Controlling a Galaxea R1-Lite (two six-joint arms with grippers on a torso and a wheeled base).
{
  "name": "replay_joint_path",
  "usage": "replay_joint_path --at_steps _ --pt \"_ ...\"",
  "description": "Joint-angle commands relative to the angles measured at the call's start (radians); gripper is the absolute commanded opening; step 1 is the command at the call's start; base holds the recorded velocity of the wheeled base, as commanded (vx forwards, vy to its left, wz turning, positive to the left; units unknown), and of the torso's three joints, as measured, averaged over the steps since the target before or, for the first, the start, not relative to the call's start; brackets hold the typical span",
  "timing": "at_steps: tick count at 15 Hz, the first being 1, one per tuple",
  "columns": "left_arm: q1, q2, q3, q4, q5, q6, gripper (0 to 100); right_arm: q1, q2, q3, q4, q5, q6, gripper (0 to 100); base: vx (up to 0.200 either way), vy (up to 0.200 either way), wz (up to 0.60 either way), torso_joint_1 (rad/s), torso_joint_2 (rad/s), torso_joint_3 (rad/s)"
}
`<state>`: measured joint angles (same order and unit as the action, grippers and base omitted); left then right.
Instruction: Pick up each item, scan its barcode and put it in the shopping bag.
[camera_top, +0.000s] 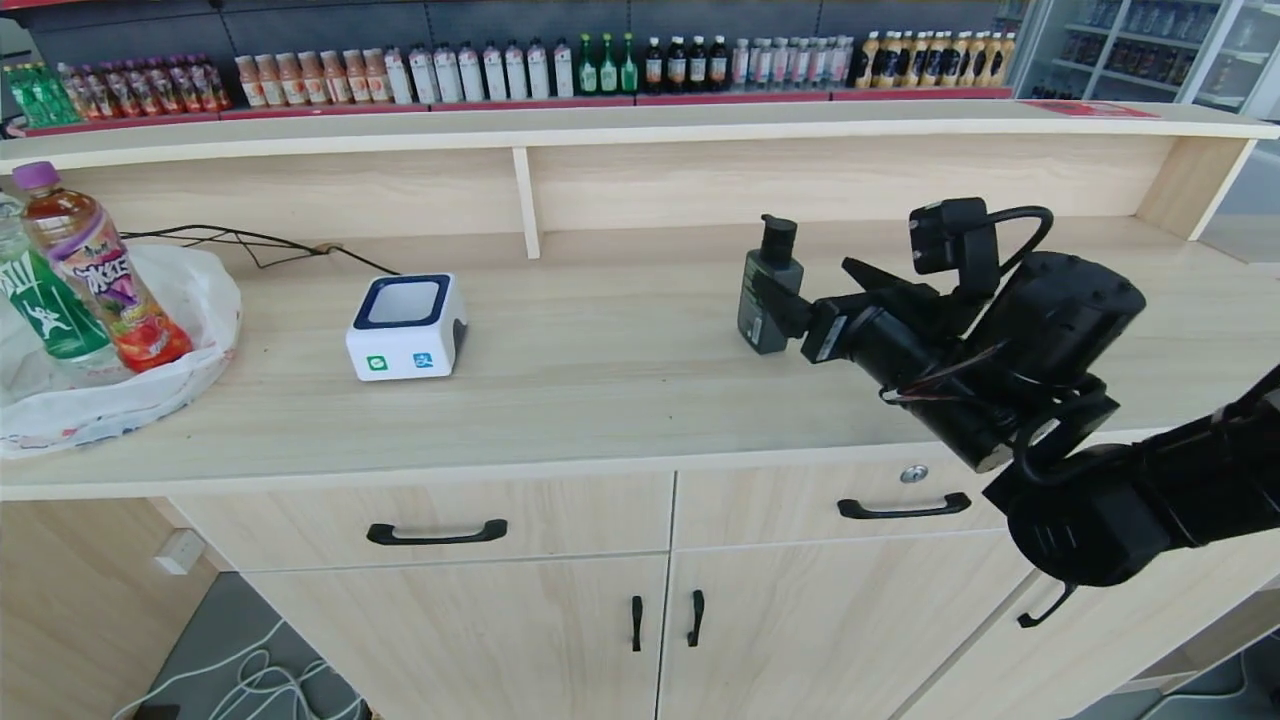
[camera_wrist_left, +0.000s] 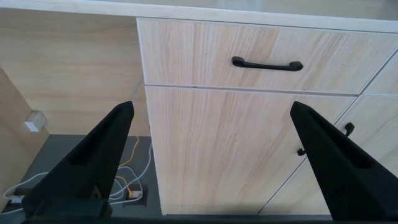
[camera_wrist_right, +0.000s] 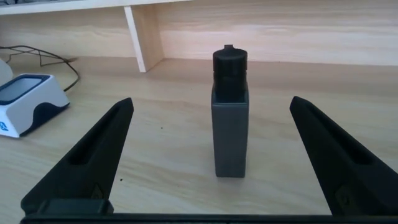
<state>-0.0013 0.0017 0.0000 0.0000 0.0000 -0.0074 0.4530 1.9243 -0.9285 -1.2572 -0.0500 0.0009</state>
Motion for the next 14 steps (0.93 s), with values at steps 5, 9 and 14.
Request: replay_joint_path --at_steps 5,9,14 --pt "0.000 0.000 0.000 0.000 0.000 0.000 100 -0.005 0.154 -0.112 0.010 0.001 0.013 100 0.000 0.000 0.00 0.000 0.00 0.000" --pt "0.000 0.000 0.000 0.000 0.000 0.000 100 -0.019 0.179 -0.217 0.110 0.004 0.014 100 0.000 0.000 0.00 0.000 0.00 0.000" --pt "0.000 0.000 0.000 0.000 0.000 0.000 100 -0.040 0.216 -0.316 0.140 0.018 0.014 100 0.000 0.000 0.00 0.000 0.00 0.000"
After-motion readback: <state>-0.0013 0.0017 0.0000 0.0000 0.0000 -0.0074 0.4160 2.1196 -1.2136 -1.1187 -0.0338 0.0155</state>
